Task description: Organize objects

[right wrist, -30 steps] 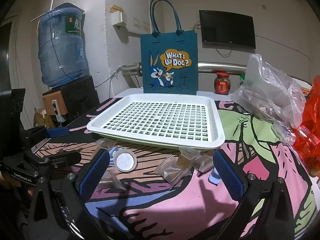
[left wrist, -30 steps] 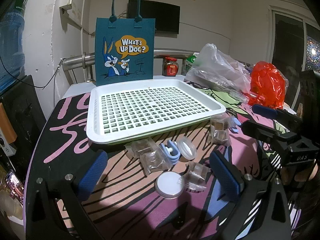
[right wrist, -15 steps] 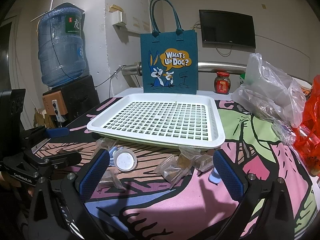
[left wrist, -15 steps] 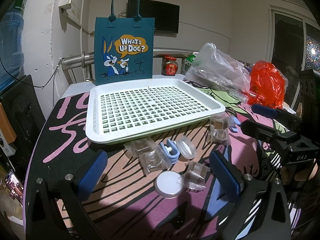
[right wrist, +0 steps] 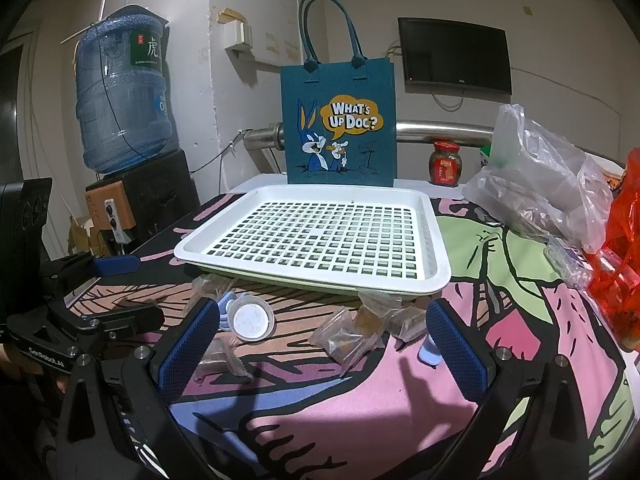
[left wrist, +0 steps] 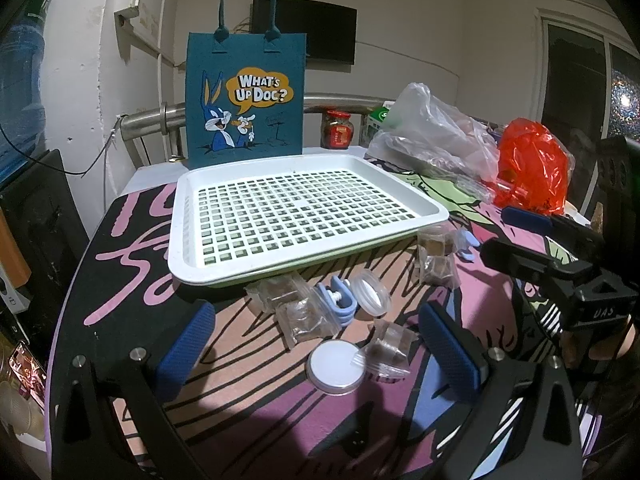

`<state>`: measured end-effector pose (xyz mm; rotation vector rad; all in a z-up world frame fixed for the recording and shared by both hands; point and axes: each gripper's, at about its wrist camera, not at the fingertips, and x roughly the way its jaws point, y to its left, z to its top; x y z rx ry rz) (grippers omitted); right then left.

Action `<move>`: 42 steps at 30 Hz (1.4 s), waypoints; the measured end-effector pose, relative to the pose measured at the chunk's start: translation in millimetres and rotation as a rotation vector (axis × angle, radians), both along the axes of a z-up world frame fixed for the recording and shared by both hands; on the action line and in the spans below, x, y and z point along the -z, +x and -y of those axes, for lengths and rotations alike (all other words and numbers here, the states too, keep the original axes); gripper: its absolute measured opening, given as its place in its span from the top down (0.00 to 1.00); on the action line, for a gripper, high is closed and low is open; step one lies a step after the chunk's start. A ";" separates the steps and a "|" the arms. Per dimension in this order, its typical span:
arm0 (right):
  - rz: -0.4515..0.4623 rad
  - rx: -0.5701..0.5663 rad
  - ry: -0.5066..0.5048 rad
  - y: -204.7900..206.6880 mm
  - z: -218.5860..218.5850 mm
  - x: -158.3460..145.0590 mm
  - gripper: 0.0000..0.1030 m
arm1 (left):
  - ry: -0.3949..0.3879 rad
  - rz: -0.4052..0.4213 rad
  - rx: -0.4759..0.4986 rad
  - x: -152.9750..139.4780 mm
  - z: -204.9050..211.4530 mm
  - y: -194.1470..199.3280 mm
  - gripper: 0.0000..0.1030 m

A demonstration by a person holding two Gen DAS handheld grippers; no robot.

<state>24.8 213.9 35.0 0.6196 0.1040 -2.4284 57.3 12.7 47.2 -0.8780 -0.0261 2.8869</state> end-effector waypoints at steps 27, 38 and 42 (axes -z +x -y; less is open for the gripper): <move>0.168 -0.016 0.041 -6.2 -8.8 15.9 0.01 | -0.024 0.141 0.018 17.0 -3.3 -10.5 0.14; 0.247 -0.055 0.085 -15.3 2.4 25.3 0.16 | -0.024 0.234 0.038 29.8 -5.7 -20.1 0.24; 0.297 -0.065 0.084 -25.4 6.2 30.7 0.24 | -0.024 0.243 0.047 31.1 -6.9 -20.9 0.27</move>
